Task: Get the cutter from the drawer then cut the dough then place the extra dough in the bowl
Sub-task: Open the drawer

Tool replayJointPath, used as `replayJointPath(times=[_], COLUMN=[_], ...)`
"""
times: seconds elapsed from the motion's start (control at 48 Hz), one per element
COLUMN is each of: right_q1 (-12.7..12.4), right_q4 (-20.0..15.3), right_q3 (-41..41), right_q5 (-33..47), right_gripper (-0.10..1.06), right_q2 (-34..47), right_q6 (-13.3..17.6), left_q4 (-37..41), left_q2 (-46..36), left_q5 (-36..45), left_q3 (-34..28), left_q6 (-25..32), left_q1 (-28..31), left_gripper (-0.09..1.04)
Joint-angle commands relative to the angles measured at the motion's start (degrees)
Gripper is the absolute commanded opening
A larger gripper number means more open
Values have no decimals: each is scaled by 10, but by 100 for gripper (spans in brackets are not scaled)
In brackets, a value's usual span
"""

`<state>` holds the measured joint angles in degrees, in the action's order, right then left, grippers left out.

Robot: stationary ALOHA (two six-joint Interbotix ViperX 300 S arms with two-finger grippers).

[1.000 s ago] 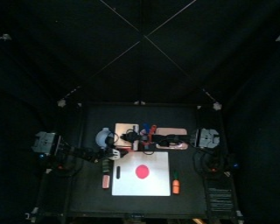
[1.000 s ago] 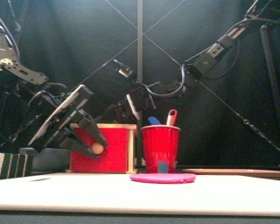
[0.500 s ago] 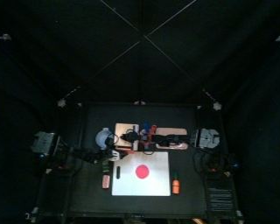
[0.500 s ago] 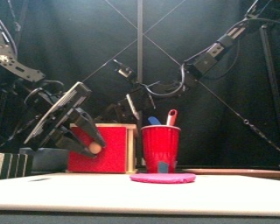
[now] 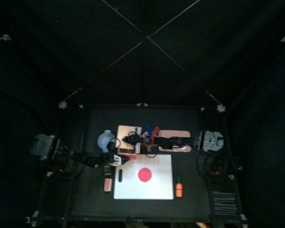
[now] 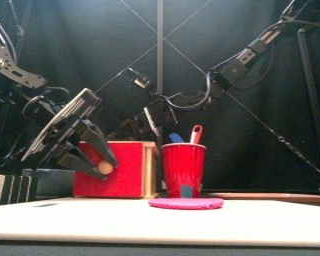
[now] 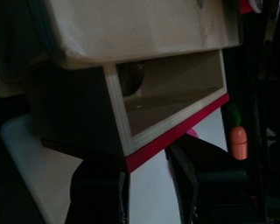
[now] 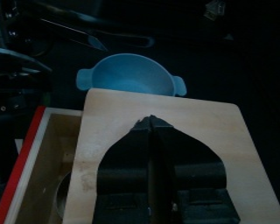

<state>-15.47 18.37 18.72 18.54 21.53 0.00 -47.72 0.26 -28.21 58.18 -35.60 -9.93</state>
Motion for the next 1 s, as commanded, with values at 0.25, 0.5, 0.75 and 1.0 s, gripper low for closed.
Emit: replayJointPath(times=[0.25,0.5,0.75,1.0], right_q1=[-3,-7,-9,-10], right_q4=[4,4,4,4], right_q3=[-2,-2,-2,-3], right_q5=[-11,-20,-21,-21], right_gripper=[3,3,3,3], right_q2=[-4,-4,-4,-4], right_q6=[-3,-4,-4,-4], left_q4=[1,0,-5,-6], left_q2=[-16,-16,-16,-17], left_q5=[20,47,55,62], left_q3=[-22,-27,-31,-31], left_q6=[3,2,2,3], left_q1=[-23,-34,-46,-50], left_gripper=[55,55,55,55])
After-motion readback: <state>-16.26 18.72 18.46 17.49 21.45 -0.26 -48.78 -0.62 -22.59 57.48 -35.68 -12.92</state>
